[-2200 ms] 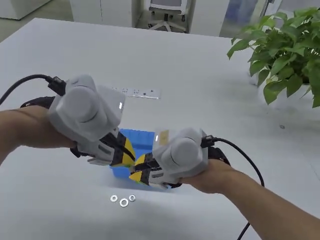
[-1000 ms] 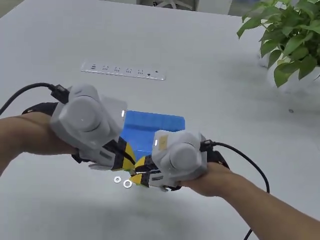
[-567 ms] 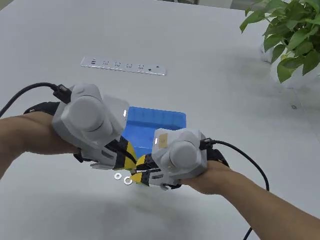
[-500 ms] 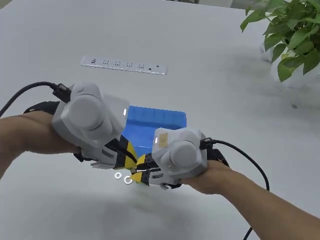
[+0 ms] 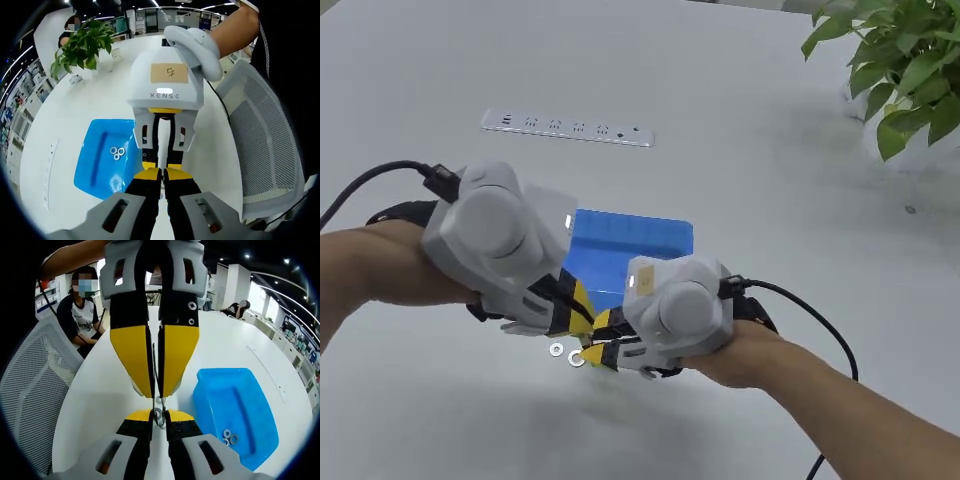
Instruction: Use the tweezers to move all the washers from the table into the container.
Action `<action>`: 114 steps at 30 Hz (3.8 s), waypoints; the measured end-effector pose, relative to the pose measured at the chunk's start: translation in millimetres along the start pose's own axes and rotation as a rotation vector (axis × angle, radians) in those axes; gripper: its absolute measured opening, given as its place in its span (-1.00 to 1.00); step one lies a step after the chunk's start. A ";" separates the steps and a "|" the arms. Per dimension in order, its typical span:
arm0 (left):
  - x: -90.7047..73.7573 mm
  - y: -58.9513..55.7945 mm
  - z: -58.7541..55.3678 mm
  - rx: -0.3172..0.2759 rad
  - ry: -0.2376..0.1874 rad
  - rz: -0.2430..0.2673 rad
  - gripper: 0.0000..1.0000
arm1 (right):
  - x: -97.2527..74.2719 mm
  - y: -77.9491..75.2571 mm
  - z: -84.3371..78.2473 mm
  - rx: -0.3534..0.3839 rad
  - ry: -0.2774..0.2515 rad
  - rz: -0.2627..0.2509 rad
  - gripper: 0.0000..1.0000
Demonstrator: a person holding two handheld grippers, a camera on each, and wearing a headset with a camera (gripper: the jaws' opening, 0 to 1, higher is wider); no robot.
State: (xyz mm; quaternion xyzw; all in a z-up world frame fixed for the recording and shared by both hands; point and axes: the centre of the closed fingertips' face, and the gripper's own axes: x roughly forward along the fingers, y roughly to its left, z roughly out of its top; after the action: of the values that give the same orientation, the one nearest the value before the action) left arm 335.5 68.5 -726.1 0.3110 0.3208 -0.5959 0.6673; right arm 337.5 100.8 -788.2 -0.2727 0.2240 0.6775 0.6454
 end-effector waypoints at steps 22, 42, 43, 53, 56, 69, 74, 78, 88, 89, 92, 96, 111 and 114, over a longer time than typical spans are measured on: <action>1.9 6.2 3.8 -0.013 -0.017 -0.006 -0.88 | -2.2 -3.0 -2.0 0.018 -0.002 -0.012 -0.79; -7.8 3.8 11.1 0.001 -0.019 0.006 -0.88 | -11.6 -2.0 6.7 0.023 -0.006 -0.018 -0.80; -8.7 3.7 11.8 0.001 -0.019 0.008 -0.88 | -12.2 -1.9 7.5 0.022 -0.006 -0.019 -0.80; -19.0 3.3 18.1 0.004 -0.027 0.017 -0.88 | -19.7 -1.3 17.3 0.008 -0.007 -0.025 -0.80; -22.0 2.9 20.0 0.002 -0.029 0.016 -0.88 | -22.1 -0.9 20.0 0.007 -0.008 -0.025 -0.80; -35.8 3.9 30.2 0.005 -0.033 0.022 -0.89 | -32.1 -2.5 32.7 0.007 -0.022 -0.041 -0.80; -42.1 7.9 36.6 0.012 -0.039 0.030 -0.89 | -38.5 -8.9 39.0 -0.007 -0.024 -0.053 -0.80; -46.6 12.9 41.7 0.026 -0.043 0.039 -0.89 | -43.9 -15.1 43.4 -0.017 -0.027 -0.065 -0.80; -53.6 24.4 50.0 0.048 -0.039 0.042 -0.89 | -52.3 -28.2 50.3 -0.025 -0.035 -0.083 -0.80; -53.9 25.5 50.6 0.051 -0.039 0.044 -0.89 | -52.9 -29.3 50.8 -0.026 -0.035 -0.084 -0.80; -55.0 30.0 52.7 0.057 -0.040 0.047 -0.89 | -54.6 -34.1 51.6 -0.027 -0.037 -0.090 -0.80; -55.7 34.5 54.6 0.063 -0.042 0.048 -0.89 | -56.5 -40.1 52.5 -0.031 -0.039 -0.097 -0.80; -51.3 55.2 53.6 0.073 -0.043 0.052 -0.89 | -54.9 -61.4 48.4 -0.022 -0.043 -0.111 -0.80; -48.4 59.6 51.7 0.071 -0.043 0.052 -0.89 | -52.6 -65.5 45.5 -0.019 -0.040 -0.109 -0.80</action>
State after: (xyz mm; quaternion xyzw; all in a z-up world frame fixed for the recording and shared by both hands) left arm 393.7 61.9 -654.5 0.3297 0.2768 -0.5960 0.6779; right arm 400.0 95.4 -716.2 -0.2769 0.1893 0.6488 0.6831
